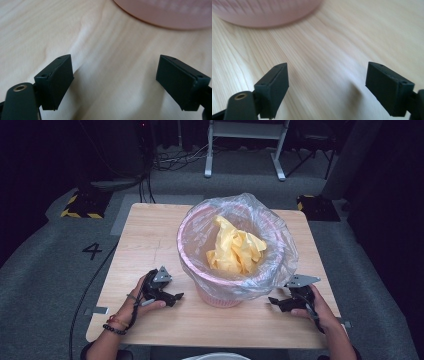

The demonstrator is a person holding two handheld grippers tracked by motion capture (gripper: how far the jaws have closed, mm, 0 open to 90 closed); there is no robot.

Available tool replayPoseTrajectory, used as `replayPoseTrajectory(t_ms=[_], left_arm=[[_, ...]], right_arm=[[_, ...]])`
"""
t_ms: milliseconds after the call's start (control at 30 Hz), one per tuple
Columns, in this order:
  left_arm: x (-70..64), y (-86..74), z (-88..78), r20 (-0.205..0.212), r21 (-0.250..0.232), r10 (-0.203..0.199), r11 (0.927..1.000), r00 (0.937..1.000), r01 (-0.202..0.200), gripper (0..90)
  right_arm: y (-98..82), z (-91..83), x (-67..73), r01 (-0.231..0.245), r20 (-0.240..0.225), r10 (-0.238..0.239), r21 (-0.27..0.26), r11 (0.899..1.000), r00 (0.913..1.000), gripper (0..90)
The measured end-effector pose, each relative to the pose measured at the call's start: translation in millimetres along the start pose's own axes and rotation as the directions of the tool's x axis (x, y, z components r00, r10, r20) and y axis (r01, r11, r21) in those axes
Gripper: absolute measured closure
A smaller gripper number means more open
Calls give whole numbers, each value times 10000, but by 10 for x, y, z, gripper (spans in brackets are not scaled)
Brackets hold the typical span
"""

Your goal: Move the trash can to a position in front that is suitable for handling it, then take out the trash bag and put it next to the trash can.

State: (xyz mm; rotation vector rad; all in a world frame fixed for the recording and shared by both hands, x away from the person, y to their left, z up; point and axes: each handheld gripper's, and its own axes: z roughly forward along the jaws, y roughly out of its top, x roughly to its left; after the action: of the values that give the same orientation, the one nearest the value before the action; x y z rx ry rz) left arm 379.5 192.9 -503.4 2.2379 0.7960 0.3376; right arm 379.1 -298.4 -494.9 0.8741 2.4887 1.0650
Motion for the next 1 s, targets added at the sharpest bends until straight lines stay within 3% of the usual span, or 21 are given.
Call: replayPoseTrajectory(t_ms=[67,167,367,800,833,900,1000], left_arm=[[-107,-91,-90,17,13,-47,10000,10000,47,141],[-146,-122,-121,-72,10,-93,10000,9999,93,141],[-148,-123,-122,-100,3,-117,9999,9999,117,140],[-148,-123,-122,-98,4,-121,9999,9999,121,140],[-148,-123,-122,-98,5,-119,9999,9999,119,140],[-145,-122,-121,-76,15,-97,10000,9999,98,140],[-145,-120,-120,-75,15,-98,10000,9999,98,139]], right_arm=[[-102,-45,-54,-625,317,616,281,9976,9976,175],[-144,-75,-79,-870,473,862,161,9961,9952,179],[-163,-46,-115,-873,548,878,-117,9961,9946,147],[-148,-36,-137,-812,486,815,-81,9967,9955,172],[-143,-41,-141,-883,530,888,-120,9960,9946,216],[-136,-64,-162,-1259,452,1277,-407,9912,9908,216],[-86,-145,-169,-1346,633,1415,-1021,9856,9879,225]])
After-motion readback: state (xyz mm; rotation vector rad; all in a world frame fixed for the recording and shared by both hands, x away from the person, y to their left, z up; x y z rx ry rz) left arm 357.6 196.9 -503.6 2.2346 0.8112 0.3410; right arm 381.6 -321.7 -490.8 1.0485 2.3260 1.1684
